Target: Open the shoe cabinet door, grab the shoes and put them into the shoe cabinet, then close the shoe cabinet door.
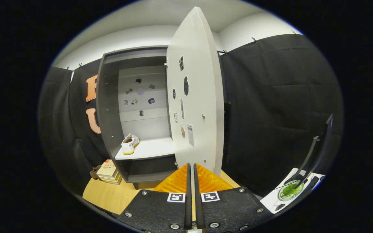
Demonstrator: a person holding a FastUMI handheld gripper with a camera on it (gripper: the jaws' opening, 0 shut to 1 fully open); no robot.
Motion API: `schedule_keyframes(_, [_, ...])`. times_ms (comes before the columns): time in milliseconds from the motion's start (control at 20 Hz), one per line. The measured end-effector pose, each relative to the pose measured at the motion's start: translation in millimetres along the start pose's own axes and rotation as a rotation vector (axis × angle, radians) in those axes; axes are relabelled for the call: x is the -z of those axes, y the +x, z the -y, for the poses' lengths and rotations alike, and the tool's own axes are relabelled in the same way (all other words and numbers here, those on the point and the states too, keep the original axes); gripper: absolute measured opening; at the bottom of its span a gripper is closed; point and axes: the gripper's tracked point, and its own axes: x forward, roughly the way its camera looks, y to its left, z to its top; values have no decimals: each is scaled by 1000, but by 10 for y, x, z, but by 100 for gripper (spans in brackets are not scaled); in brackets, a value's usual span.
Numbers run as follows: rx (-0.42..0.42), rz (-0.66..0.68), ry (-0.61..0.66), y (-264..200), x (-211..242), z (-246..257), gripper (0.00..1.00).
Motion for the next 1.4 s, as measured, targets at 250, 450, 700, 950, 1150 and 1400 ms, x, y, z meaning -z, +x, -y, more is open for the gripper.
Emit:
schedule_keyframes(250, [-80, -45, -22, 45, 280, -335, 4])
schedule_keyframes(450, [-144, -80, -42, 138, 559, -615, 4])
schedule_keyframes(700, [-209, -149, -101, 219, 1005, -921, 5])
schedule_keyframes(950, [-287, -250, -95, 274, 1575, -1314, 8])
schedule_keyframes(1150, [-320, -338, -84, 374, 2083, -1489, 11])
schedule_keyframes(1400, [-360, -462, -95, 551, 2736, -1665, 12])
